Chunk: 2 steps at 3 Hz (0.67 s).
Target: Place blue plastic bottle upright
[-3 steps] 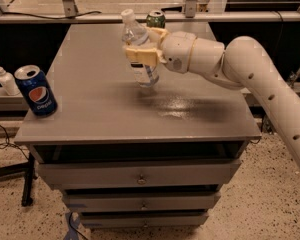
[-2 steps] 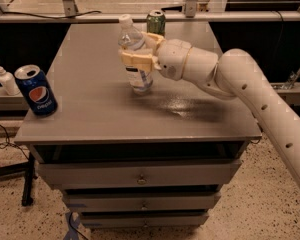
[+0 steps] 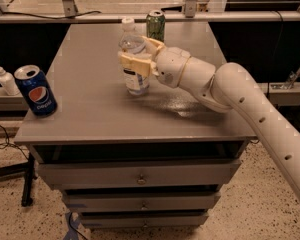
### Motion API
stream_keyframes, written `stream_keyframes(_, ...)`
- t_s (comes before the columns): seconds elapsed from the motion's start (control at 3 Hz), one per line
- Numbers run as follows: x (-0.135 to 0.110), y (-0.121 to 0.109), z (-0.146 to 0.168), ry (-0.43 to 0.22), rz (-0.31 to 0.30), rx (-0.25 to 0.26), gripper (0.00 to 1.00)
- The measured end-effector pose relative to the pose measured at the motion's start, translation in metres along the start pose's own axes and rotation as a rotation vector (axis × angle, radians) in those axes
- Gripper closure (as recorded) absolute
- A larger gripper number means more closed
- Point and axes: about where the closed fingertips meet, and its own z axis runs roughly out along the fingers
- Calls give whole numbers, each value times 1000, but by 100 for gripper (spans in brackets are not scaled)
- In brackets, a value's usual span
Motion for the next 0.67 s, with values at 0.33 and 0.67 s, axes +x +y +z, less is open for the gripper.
stream_keyframes(0.33,6,0,-7,2,23,41,59)
stream_keyframes(0.67,6,0,-9,3,27,49,36)
